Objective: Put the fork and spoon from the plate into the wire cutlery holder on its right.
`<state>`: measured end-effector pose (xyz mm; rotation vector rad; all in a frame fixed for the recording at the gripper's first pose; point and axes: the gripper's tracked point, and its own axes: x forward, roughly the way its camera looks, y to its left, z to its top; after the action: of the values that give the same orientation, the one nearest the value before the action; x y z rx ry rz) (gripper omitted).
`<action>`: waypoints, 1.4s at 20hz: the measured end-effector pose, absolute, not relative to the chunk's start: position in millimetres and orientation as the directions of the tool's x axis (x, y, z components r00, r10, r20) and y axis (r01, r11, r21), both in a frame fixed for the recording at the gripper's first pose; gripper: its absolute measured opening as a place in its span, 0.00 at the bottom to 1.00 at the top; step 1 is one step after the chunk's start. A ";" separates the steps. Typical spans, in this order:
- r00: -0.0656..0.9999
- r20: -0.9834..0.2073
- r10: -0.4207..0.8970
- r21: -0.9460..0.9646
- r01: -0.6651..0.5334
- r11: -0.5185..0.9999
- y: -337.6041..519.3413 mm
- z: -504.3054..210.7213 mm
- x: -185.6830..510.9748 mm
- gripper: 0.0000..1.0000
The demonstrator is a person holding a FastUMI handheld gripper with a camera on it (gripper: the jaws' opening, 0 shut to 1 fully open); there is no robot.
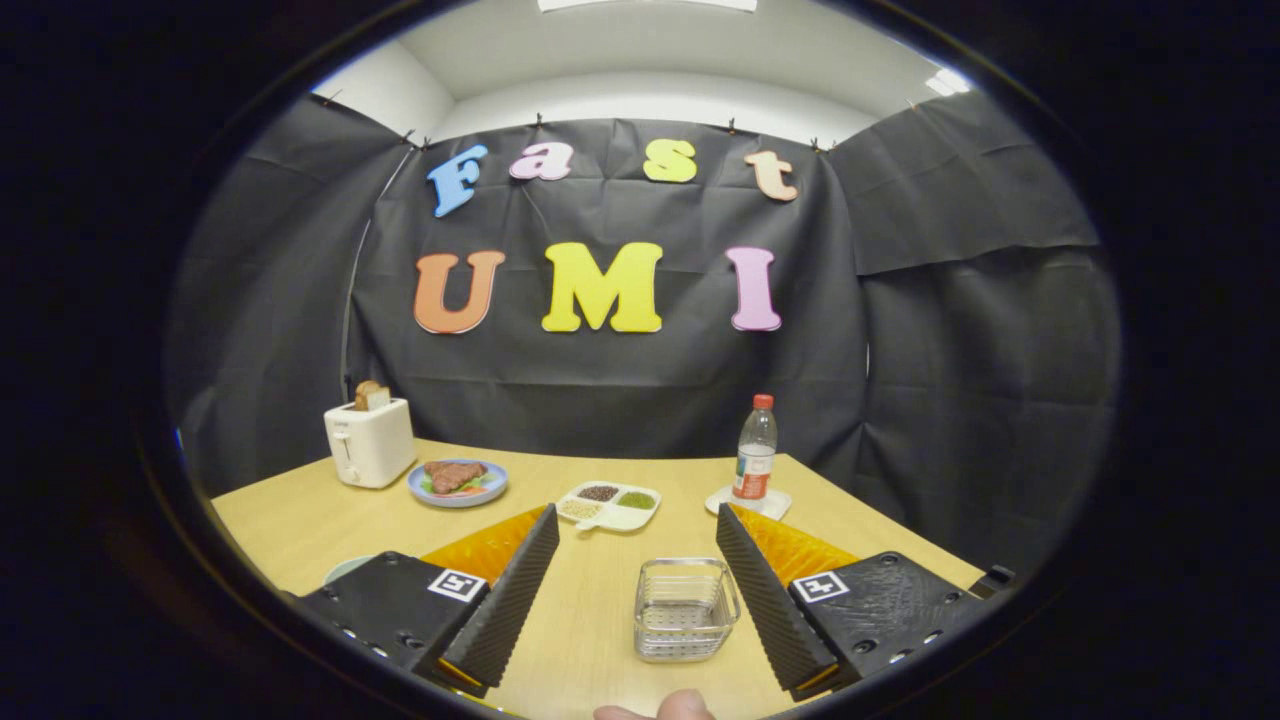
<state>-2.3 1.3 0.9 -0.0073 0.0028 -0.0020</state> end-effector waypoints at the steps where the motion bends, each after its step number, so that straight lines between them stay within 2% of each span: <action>1: 1.000 -0.001 0.000 -0.011 0.000 1.000 2.9 1.6 -2.4 0.95; 11: 0.993 -0.071 0.095 -0.063 -0.099 0.993 52.9 -9.4 -6.1 0.95; 14: 0.967 -0.165 0.195 -0.036 -0.204 0.978 88.9 -26.4 -8.8 0.95; 17: 0.913 -0.309 0.266 -0.010 -0.283 0.959 118.6 -53.6 -14.3 0.95; 23: 0.794 -0.526 0.303 0.014 -0.349 0.937 157.9 -96.2 -29.4 0.96; 28: 0.649 -0.693 0.314 0.104 -0.340 0.935 176.8 -135.1 -44.6 0.96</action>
<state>-44.6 176.8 -135.1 -0.0365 0.7805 0.3715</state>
